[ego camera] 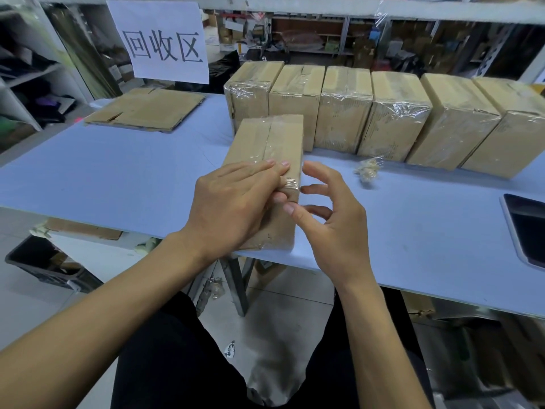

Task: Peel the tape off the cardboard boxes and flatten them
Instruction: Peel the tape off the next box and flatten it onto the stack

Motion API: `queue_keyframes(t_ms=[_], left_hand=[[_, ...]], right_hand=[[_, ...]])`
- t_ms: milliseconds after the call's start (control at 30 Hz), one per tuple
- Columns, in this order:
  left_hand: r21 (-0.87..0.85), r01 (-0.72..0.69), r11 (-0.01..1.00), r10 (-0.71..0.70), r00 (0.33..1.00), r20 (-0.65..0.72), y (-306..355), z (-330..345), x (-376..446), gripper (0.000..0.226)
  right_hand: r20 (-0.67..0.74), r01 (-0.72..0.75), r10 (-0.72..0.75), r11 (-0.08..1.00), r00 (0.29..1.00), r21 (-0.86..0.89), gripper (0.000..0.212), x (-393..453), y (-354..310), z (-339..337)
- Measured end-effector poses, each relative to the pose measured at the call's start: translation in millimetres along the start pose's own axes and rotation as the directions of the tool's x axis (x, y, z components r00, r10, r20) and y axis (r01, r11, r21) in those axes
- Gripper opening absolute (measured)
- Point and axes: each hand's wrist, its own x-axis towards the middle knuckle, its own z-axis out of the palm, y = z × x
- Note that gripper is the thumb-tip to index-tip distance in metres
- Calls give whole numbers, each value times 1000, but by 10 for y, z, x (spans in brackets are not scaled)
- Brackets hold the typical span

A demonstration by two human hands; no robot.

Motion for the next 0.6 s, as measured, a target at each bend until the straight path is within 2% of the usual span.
queue_keyframes(t_ms=[100,200,267,333,400,467,533,600], left_hand=[[-69,89,994,-90,996,-25,-11,-55,-11,19],[-212,324,922,-346,935,-79,79,-153,-14,12],[-343,501,795,-560,823,-95,187,-175,-72,8],[-501,608,615,-735,673,-86,353,-138,-159,5],[-641,628,442,-844,533,-59,551,-82,-234,15],[-699,632,335,-892,453,-19,693,-35,-302,19],[-672,676,304,-892,449,48,748,-11,-366,21],[-608,720,333,-868,486,100,729,-15,-385,22]], right_hand=[[26,6,-4,997,1000,-73,53,3,22,66],[34,54,-50,990,998,-128,49,10,-7,113],[18,85,-83,982,996,-168,46,29,-59,101],[8,121,-123,963,992,-241,42,51,-102,66],[17,133,-135,941,991,-311,40,64,-102,26],[38,122,-117,925,992,-361,38,66,-51,-21],[54,115,-102,912,993,-394,37,69,29,-76],[57,103,-88,914,994,-392,39,75,87,-118]])
